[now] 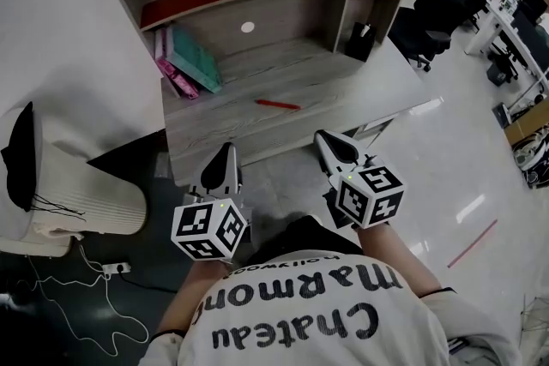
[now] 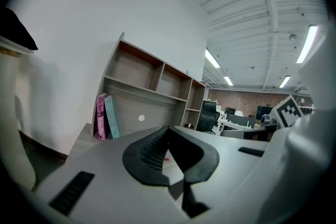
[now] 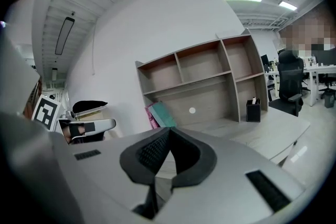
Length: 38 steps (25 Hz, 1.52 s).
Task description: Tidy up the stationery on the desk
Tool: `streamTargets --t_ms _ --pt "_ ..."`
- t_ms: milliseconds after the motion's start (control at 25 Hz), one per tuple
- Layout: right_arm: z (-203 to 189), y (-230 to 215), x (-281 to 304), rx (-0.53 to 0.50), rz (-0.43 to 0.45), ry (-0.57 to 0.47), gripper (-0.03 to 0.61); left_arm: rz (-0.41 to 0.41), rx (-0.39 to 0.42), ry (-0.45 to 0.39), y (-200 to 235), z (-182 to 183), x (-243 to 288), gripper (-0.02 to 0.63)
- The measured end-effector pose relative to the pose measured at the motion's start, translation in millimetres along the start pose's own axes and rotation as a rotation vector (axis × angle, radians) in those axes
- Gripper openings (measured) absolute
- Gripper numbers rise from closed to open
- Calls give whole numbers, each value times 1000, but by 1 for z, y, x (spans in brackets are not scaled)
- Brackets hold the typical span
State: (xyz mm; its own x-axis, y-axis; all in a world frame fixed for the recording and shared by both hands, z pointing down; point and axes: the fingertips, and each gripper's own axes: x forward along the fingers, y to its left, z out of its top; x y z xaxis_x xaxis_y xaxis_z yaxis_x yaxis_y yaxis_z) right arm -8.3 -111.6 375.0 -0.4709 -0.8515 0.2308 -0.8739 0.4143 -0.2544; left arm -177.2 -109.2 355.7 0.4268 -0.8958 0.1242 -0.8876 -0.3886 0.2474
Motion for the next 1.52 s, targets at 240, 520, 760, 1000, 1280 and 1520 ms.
streamTargets --t_ms 240,520,760,1000,1280,1520 --pt "-9 -9 13 29 7 31 8 24 -6 25 11 -7 7 11" --pt "-10 -29 44 56 18 50 8 68 -21 46 28 -13 30 11" --pt "-8 -50 76 51 41 87 8 112 -43 57 40 -16 56 11" --pt "-9 -71 114 25 76 153 8 170 -69 52 55 -14 83 11" --pt "2 -82 168 6 160 207 8 262 -110 55 76 -17 106 11" --pt "-10 -85 209 0 221 282 8 341 -134 65 99 -22 116 11"
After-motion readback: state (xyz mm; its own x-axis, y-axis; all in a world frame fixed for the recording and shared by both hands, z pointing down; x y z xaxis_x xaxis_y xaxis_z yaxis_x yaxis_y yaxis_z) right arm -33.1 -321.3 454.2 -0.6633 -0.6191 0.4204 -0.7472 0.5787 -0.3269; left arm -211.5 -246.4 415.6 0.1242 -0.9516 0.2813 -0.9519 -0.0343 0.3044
